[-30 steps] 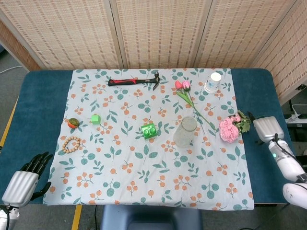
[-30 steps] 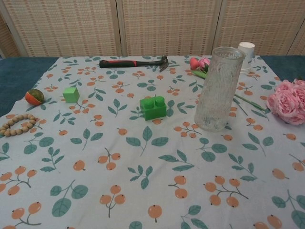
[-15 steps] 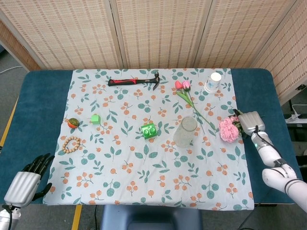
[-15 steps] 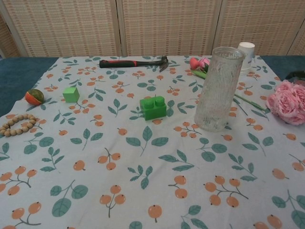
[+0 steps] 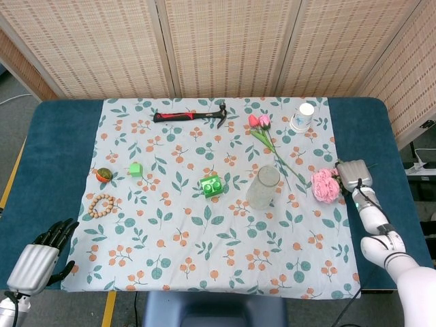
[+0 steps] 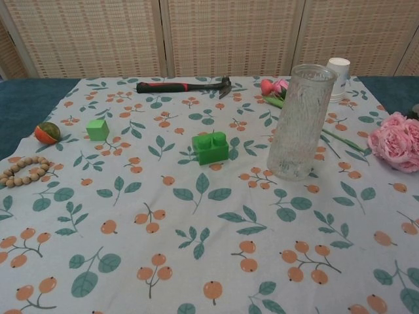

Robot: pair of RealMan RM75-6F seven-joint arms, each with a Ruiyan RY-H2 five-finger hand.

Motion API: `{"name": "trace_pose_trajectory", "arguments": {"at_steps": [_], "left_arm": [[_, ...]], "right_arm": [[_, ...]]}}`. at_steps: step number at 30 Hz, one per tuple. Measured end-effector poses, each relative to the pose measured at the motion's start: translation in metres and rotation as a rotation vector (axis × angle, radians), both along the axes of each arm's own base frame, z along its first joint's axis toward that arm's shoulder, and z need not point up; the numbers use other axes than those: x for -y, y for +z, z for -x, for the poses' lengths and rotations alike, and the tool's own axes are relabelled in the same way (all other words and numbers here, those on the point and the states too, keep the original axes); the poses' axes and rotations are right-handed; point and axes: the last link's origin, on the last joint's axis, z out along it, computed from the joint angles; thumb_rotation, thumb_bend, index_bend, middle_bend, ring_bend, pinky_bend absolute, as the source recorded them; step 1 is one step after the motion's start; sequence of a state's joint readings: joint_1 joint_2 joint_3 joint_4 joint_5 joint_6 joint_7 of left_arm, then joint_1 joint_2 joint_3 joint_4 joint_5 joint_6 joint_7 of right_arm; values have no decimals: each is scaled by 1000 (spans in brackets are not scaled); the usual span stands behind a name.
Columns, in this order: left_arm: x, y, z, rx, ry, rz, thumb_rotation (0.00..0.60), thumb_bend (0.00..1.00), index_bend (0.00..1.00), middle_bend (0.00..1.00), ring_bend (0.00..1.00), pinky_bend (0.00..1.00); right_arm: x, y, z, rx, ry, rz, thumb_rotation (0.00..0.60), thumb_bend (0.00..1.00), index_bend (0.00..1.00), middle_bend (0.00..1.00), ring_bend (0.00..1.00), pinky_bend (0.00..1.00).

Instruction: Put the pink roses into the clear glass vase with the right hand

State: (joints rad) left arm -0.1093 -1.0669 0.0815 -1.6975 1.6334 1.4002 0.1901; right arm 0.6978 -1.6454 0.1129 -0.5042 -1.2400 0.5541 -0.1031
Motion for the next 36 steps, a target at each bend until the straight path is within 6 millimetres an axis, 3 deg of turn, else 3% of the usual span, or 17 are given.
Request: {"name": "trace_pose_trajectory", "arguments": {"at_steps": [5, 8, 19, 23, 29, 36], "left_arm": [[0, 0, 0, 2, 0, -1, 600, 337, 37, 35, 94, 309], [0, 0, -1, 3, -2, -1, 600, 337, 38, 35, 99, 310], [1, 0, -2, 7, -9, 2, 600, 337, 42, 35, 98, 310], [1, 0, -2, 9, -6, 4, 600, 337, 46, 35, 99, 310], [1, 1, -1, 15, -6, 3, 600, 336, 47, 36, 98, 310], [1, 0, -1, 14, -5, 8, 600, 334, 47, 40, 98, 310]], "right_arm": [[-2, -2, 3, 33, 8, 39, 600, 184, 788, 893, 991, 1000], [-4, -2, 2, 40, 33, 61, 600, 256, 868, 902, 998, 1000], [-16, 18, -20, 151, 206, 162, 600, 276, 888, 904, 1000, 1000], [-30, 23, -42, 252, 266, 184, 600, 284, 889, 904, 1000, 1000], [-63, 40, -93, 410, 337, 228, 600, 295, 890, 904, 1000, 1000], [-106, 95, -150, 482, 372, 358, 600, 311, 890, 904, 1000, 1000]]}}
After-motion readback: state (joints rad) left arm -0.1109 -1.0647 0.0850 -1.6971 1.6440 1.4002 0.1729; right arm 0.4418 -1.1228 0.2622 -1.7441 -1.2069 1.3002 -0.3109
